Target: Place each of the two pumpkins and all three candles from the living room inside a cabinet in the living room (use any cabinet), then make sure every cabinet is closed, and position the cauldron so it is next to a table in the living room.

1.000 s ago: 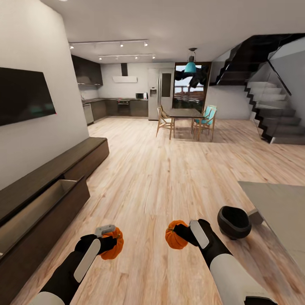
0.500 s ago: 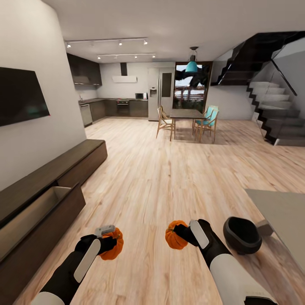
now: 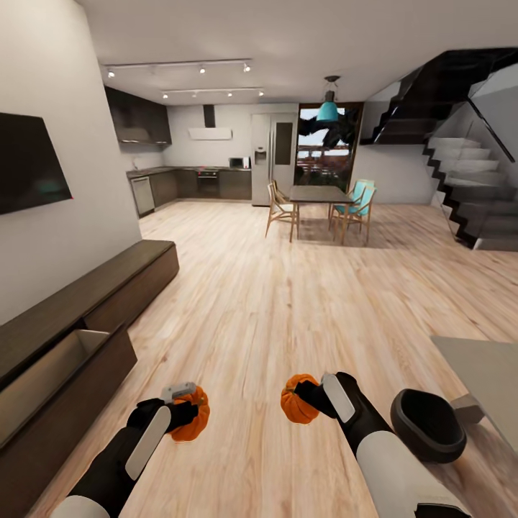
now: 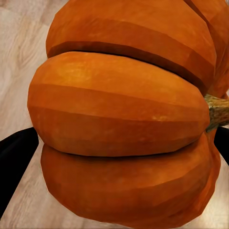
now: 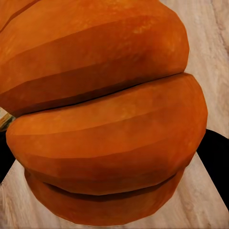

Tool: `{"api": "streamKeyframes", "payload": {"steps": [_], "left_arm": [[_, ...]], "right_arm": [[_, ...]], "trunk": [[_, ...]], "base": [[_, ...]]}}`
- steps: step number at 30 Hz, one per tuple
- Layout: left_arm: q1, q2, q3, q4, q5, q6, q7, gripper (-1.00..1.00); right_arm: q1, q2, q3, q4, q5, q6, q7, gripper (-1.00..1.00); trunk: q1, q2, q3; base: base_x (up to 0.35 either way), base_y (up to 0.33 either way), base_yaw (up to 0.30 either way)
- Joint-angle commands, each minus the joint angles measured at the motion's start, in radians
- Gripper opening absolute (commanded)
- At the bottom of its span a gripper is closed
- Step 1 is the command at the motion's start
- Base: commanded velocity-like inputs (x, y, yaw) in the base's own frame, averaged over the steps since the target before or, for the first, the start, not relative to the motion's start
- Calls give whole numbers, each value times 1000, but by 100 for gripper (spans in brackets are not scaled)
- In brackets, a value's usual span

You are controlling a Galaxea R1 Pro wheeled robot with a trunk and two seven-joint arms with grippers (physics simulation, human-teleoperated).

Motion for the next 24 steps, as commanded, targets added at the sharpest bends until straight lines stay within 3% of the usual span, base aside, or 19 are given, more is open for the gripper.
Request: {"api": "streamKeyframes", "payload": {"steps": [1,24], "left_arm": [[-1,1,-4,-1,9,-3,10,-100],[-1,1,-4,-1,9,-22,11,-100]], "right_arm": [[-1,1,-3,-2,-13,1,-8,-100],[-1,1,-3,-2,-13,1,-7,-100]], "trunk": [[1,-1,-2],[1,-1,-10]], "base": [[349,0,0],[349,-1,6]]}}
